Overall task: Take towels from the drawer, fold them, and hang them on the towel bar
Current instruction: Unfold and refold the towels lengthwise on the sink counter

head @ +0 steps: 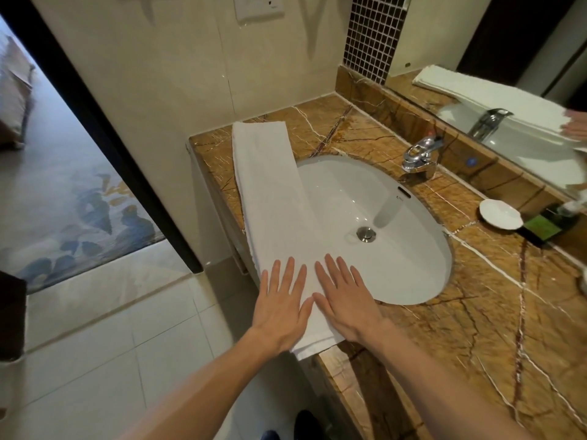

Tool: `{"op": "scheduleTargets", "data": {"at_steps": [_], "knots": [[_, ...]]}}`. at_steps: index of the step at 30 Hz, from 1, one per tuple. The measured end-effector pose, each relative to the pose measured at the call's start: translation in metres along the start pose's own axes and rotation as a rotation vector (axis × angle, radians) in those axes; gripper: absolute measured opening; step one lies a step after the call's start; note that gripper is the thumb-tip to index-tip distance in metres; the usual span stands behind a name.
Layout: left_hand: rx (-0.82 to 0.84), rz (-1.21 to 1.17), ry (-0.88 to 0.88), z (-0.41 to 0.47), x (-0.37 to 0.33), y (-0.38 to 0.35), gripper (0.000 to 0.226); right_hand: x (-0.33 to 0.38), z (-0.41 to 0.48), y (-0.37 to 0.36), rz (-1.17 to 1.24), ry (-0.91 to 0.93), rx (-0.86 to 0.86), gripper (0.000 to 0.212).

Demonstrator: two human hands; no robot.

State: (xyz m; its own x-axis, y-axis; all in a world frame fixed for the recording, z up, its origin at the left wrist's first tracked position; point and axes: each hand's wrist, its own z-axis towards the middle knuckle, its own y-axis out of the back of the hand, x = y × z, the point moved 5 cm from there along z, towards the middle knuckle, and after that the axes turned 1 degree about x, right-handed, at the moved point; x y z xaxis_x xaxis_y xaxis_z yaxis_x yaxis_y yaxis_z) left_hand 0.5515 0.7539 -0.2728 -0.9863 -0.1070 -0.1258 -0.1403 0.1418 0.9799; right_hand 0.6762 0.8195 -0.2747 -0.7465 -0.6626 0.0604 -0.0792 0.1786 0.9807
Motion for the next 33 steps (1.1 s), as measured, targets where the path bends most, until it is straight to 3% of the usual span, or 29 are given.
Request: {"op": "scheduleTargets", "data": {"at_steps": [8,12,16,23,27,33], "knots": [[-0.026,-0.059,0.031,0.001,0.005,0.005,0.062,0.0,0.003,0.008,0.042,-0.008,-0.015,0.065],[-0.025,-0.247,0.187,0.004,0.019,0.008,0.061,0.001,0.007,0.009,0.073,-0.001,-0.022,0.065],[-0.001,-0.388,0.161,0.0,0.013,-0.005,0.067,0.0,0.004,0.004,0.038,0.005,0.003,0.062],[0.082,-0.299,0.229,-0.004,0.005,-0.01,0.068,0.001,0.0,0.012,-0.017,0.035,0.073,0.064],[0.116,-0.195,0.303,0.014,0.022,0.01,0.069,-0.001,0.021,0.033,0.098,0.015,0.058,0.071],[0.093,-0.271,0.359,0.083,0.069,0.068,0.066,-0.009,0.085,0.067,0.253,-0.08,0.039,0.065]]}}
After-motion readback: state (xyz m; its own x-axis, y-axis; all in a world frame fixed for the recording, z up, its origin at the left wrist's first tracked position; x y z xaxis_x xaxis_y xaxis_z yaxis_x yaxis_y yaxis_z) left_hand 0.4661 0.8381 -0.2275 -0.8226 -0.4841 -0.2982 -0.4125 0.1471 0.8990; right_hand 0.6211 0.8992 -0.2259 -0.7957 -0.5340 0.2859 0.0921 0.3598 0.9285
